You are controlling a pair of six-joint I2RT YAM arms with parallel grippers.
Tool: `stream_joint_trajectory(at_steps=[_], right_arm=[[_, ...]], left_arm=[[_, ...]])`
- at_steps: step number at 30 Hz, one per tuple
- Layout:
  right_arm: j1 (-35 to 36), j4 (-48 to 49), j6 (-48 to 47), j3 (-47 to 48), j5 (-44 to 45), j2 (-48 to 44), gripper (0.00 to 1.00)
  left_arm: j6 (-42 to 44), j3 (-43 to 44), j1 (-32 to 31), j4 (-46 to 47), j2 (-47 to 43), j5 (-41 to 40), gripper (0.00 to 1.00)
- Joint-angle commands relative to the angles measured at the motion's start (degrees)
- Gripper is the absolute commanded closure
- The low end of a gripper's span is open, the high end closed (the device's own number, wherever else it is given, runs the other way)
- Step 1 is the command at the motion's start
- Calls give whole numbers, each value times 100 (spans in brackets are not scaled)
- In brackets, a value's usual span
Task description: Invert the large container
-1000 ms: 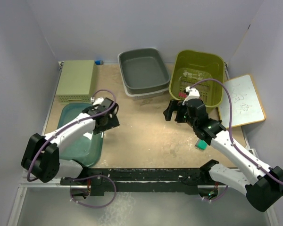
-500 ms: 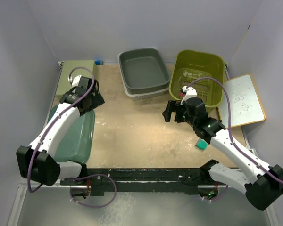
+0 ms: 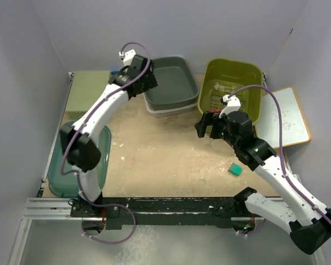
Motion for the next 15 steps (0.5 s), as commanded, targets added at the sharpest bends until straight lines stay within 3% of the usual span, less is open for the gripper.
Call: stream_joint_trajectory(at_steps=[1,7,15], right_arm=[[-20,-173,-4,236,0,-190,0],[-17,-312,3,179,116,-337,0],[-17,-311,-48,185,82,-259,0]], left_arm=[[36,806,24,-151,1048,-116,20],[21,909,44,24,1635,-84,30],[171,902,45,255,1394,191,77]])
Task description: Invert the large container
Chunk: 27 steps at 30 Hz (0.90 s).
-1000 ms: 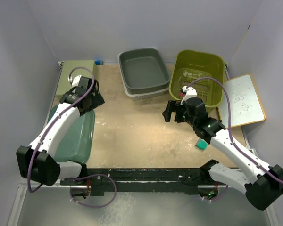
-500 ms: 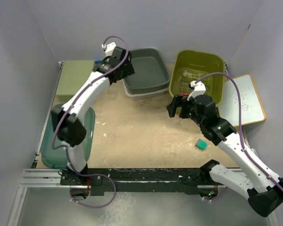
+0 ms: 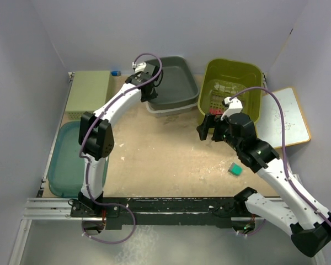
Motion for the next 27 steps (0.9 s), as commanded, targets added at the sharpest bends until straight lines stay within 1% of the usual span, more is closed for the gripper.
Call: stream_joint_trajectory(at_steps=[1,2,3,8,12,16,18,20,22,24,27], right_arm=[[-20,89,-48,184,48,33,0],[-18,100,-48,185,23,58,0],[-18,120,-40,185,-9,73,0],[-14,166,-5,180,-141,154,0],[-14,162,22,131,-148,116,0],[-19,160,14,89,-133,36,0],[-16,160,1,80,-54,-19,0],[-13,176,-25,58,57,-107,0],[-13,229,-63,44,171,-192,0],[-18,333,-109,44,195,-280,0],[-21,606,-169,-161,180,-431,0]], left_arm=[[224,340,30,236,-519,50,86],[254,381,30,208,-575,19,91],[280,415,30,201,-640,-3,99],[400,556,30,116,-975,-62,100],[489,588,30,193,-1438,-16,100],[707,215,30,509,-2152,176,100],[946,-4,30,378,-2521,81,100],[1316,-380,30,196,-2920,-103,100],[1818,-985,30,152,-3428,-108,100],[2126,-1718,29,175,-3994,76,100],[2283,-2667,30,119,-4851,561,100]])
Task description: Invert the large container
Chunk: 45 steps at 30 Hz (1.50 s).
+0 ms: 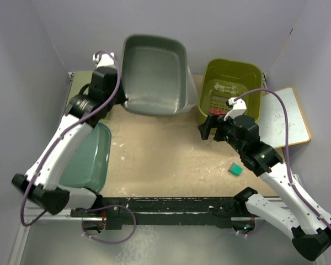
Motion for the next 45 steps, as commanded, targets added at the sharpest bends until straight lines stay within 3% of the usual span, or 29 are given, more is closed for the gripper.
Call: stream_joint_trajectory(at_steps=[1,11,15,16,17,18,19,23,27,32,34,38,42,45], right_arm=[[-17,590,-196,-138,157,-267,0],[-17,911,-585,-16,1089,-266,0],[-20,824,-494,-68,1054,-188,0],[-22,801,-488,-57,1069,-166,0],[-20,769,-489,-61,1090,-161,0],[-19,742,-496,-47,1129,-157,0],[-18,727,-496,-42,1154,-171,0],[-22,712,-533,-65,1169,-222,0],[-18,701,-535,-113,1215,-225,0],[-22,546,-339,-54,1401,-138,0],[-62,243,-206,157,1677,104,0],[-718,-760,236,764,1741,747,0],[-1769,-937,678,771,984,833,0],[-2061,-929,962,714,796,744,0]], left_arm=[[653,-1212,-17,50,-1044,716,100],[-160,-3884,-61,682,-2865,2985,100],[-374,-4455,-115,617,-3003,2910,100],[-438,-4513,-115,533,-2991,2624,88],[-533,-4486,-117,373,-2969,2310,66],[-538,-4427,-117,289,-2966,2129,52],[-539,-4288,-117,169,-2972,1914,44],[-340,-3480,-117,-134,-2879,1319,37],[-490,-2792,-482,-21,-2488,1367,34],[-1255,-2412,-3376,368,-1332,-909,32],[-1448,-2204,-3984,502,-503,-1166,32],[-1723,-2074,-4440,1231,715,-876,32],[-2022,-2106,-4553,1741,1558,-516,34],[-2165,-2103,-4592,1963,2023,-350,36]])
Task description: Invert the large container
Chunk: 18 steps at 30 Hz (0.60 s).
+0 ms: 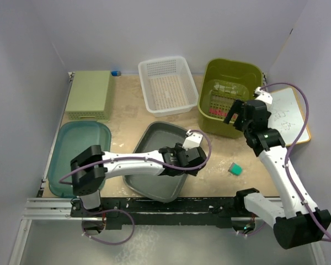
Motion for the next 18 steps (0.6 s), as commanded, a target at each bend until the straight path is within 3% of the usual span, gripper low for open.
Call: stream_joint_trajectory(at_steps=[1,4,6,7,10,11,18], right_arm=[[-329,-191,596,145,-364,-226,0],[-330,-209,620,158,-359,-240,0],[-330,-192,597,148,-354,-276,0],[-330,-189,603,149,-342,-296,0],[-331,-202,566,167,-335,-340,0],[-330,-200,511,180,-353,-337,0],[-312,4,457,53,-447,-443,0]], left_arm=[[-416,88,-71,732,348,174,37],[-403,20,-97,868,638,207,42],[-418,-27,-97,904,806,153,53],[-427,-21,-93,891,884,157,59],[-417,127,-101,745,946,236,95],[-394,206,-103,675,902,288,100],[-263,409,95,479,-282,1382,100]])
